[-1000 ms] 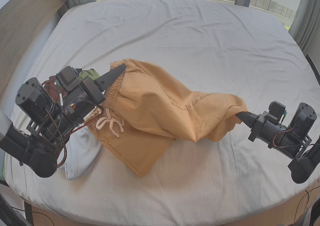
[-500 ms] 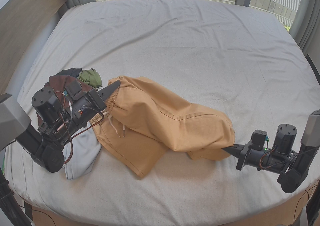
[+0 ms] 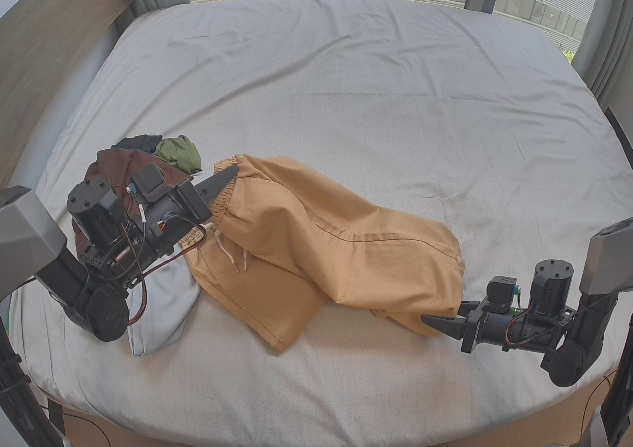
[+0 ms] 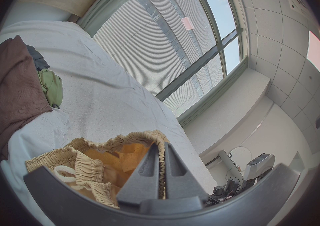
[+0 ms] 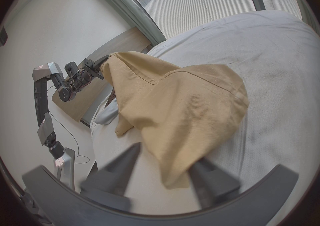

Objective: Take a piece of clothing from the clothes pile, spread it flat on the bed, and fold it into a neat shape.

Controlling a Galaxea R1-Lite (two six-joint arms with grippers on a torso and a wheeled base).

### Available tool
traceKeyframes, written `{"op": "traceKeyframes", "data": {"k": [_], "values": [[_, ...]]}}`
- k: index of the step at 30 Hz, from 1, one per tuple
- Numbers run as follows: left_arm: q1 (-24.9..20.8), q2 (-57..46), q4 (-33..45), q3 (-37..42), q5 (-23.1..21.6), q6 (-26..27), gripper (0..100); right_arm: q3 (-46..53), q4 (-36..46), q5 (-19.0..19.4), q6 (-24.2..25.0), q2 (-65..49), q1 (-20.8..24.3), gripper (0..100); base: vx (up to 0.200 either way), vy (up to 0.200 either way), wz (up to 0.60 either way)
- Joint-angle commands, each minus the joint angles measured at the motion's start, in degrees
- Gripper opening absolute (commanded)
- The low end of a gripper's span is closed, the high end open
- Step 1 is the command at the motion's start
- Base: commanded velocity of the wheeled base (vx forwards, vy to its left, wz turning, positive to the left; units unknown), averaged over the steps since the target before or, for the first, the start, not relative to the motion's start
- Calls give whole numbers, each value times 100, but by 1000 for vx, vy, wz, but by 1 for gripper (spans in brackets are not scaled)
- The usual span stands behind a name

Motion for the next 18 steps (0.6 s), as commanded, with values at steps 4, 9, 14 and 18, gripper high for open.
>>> {"op": "traceKeyframes", "data": {"k": [4,9,14,18], "values": [[-8,-2,3,-4,10,1,0,-81,-1,704,200,-4,-409,100,0,0,0],[-8,-2,-5,-4,1,1,0,-362,-1,827,973,22,-805,100,0,0,0],[-17,-2,-5,-4,1,1,0,-608,-1,836,1237,145,-1121,100,0,0,0],[-17,-10,-5,-4,1,1,0,-670,-10,844,1263,277,-1165,100,0,0,0]]}}
